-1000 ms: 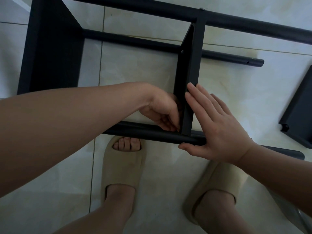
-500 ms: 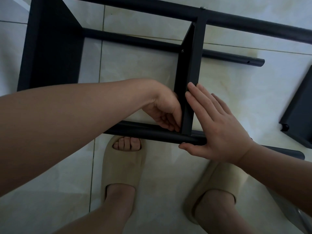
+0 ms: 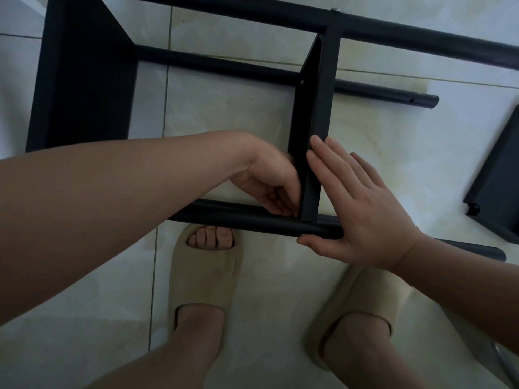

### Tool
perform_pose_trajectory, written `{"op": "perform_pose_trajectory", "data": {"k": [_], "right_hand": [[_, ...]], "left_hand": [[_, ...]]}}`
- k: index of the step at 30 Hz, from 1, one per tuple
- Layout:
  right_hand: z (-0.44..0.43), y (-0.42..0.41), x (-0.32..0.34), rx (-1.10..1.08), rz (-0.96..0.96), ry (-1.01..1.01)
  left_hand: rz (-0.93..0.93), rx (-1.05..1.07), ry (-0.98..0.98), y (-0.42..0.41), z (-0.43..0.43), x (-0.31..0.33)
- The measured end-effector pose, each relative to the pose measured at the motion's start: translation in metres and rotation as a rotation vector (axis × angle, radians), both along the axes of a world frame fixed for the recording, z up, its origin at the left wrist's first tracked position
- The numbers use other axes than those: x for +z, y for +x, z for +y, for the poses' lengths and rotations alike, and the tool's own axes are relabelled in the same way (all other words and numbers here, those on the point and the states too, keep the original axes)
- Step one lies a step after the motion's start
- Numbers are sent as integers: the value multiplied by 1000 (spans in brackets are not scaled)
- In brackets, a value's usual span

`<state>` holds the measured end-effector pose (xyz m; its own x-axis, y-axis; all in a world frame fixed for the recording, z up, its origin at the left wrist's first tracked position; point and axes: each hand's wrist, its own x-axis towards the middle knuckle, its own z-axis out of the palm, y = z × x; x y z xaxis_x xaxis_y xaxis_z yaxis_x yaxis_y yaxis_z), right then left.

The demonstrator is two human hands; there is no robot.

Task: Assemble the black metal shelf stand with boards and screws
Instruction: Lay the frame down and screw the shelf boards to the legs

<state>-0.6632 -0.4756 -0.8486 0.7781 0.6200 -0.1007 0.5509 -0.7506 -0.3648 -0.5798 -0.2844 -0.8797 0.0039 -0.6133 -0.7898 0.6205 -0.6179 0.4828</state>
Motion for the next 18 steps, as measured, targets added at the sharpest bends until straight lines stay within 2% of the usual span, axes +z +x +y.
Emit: {"op": "perform_pose_trajectory", "data": {"k": [18], "right_hand": [[0,2,1,-24,-1,-14]], "left_hand": [[41,-25,2,0,-1,0]]}}
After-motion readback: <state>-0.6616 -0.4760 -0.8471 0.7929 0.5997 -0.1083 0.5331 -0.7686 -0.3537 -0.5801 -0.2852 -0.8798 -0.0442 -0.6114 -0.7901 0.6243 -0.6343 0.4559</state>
